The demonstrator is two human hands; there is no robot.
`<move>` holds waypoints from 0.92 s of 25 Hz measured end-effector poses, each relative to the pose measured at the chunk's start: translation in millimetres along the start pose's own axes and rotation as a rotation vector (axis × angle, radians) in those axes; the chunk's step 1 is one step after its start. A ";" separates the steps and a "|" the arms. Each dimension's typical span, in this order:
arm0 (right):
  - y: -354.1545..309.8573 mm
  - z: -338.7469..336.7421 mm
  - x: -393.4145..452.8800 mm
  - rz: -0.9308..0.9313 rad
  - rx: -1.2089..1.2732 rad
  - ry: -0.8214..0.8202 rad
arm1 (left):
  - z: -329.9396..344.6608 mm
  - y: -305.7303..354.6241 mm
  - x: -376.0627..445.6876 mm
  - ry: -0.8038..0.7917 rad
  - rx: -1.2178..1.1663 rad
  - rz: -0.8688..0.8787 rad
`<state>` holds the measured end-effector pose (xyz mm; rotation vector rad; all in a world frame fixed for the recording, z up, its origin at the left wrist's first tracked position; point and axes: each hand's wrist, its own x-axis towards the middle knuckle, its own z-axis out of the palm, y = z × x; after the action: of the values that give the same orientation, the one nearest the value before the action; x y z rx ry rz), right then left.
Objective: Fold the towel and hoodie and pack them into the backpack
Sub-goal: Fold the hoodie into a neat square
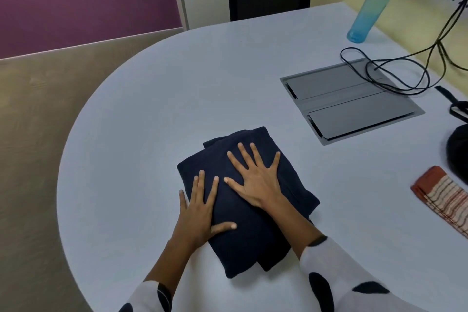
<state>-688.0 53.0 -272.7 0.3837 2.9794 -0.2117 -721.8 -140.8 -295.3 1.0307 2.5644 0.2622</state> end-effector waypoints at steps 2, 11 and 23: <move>0.4 -4.7 22.2 0.017 0.005 -0.059 | -6.6 0.5 6.1 -0.085 0.060 -0.018; 0.2 5.0 -0.6 0.171 0.045 0.069 | -22.9 7.5 23.1 -0.199 0.077 -0.129; 24.6 40.0 -119.7 0.401 0.167 0.120 | -12.9 17.0 9.4 -0.111 -0.062 -0.126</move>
<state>-562.4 41.4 -297.5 1.0307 2.9231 -0.4057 -722.4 -122.5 -280.8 0.8337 2.4924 0.2423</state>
